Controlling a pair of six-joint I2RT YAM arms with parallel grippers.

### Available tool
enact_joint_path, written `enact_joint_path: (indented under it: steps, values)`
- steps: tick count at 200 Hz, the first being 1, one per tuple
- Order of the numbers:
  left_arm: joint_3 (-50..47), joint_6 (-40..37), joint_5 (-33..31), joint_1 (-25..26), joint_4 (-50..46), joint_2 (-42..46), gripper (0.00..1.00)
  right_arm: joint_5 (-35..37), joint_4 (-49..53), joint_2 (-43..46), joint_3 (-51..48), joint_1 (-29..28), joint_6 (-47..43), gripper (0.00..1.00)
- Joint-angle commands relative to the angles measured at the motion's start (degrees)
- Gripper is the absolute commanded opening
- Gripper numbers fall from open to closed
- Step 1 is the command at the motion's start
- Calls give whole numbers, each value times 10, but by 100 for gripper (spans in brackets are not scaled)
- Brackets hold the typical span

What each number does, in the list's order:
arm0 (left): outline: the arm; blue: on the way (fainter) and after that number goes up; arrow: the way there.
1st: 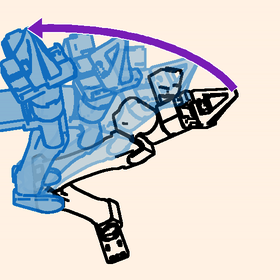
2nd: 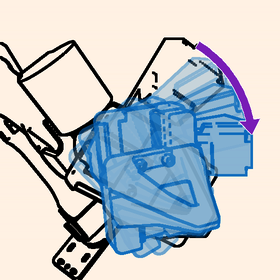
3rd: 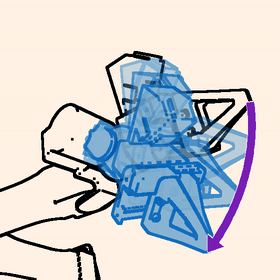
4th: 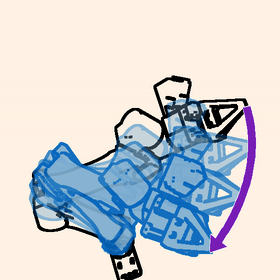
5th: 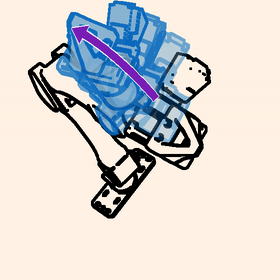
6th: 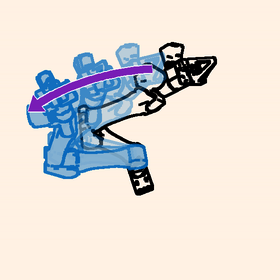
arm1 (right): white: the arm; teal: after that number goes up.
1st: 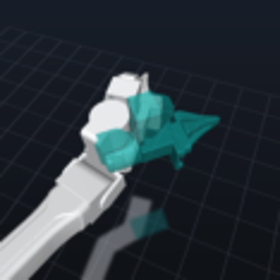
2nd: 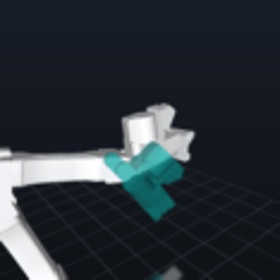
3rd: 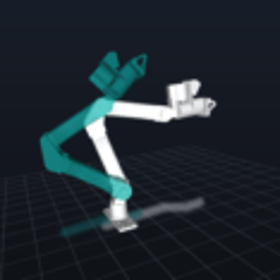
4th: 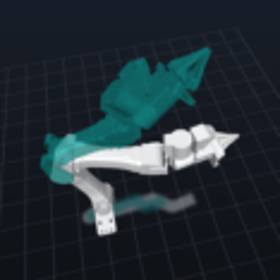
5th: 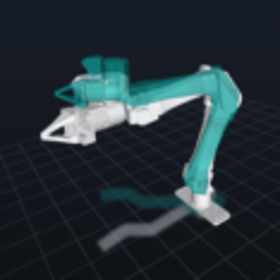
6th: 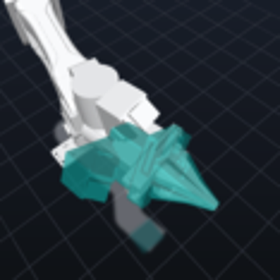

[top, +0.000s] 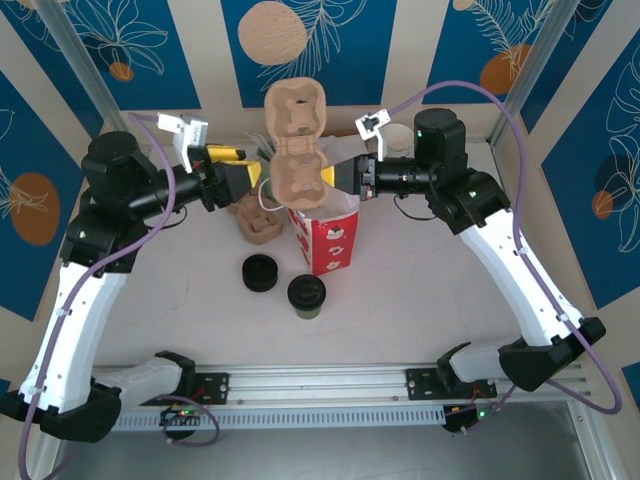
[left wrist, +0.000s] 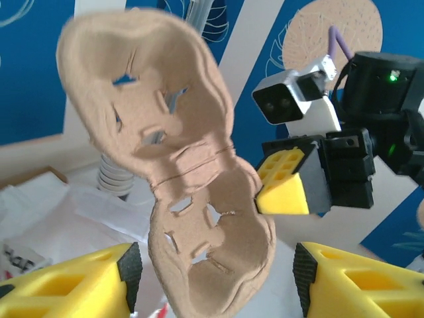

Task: Pack the takeout coffee

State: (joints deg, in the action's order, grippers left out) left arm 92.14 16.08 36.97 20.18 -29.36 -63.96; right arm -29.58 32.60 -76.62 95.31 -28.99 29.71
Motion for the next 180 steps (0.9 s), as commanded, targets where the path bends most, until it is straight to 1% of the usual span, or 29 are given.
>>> enact_joint_path:
  steps: [1, 20, 44, 75, 90, 107, 138, 180]
  values:
    - [47, -124, -9, 18, -51, -20, 63, 25, 81, 13, 33, 9, -18, 0]
    - [88, -212, -4, 47, -93, -50, 64, 18, 124, 9, 48, 15, -22, 0]
    - [142, -310, -22, 91, -151, -95, 66, 10, 171, 7, 62, 19, -32, 0]
    - [195, -387, -57, 133, -207, -147, 67, -8, 226, 2, 82, 29, -46, 0]
    - [206, -411, -69, 146, -217, -164, 67, -22, 245, 0, 86, 30, -52, 0]
    - [211, -434, -99, 163, -223, -181, 67, -38, 258, 0, 88, 31, -58, 0]
    - [221, -447, -131, 174, -234, -206, 66, -49, 278, 1, 87, 31, -66, 0]
    - [221, -474, -165, 197, -243, -218, 66, -62, 280, 2, 70, 31, -67, 0]
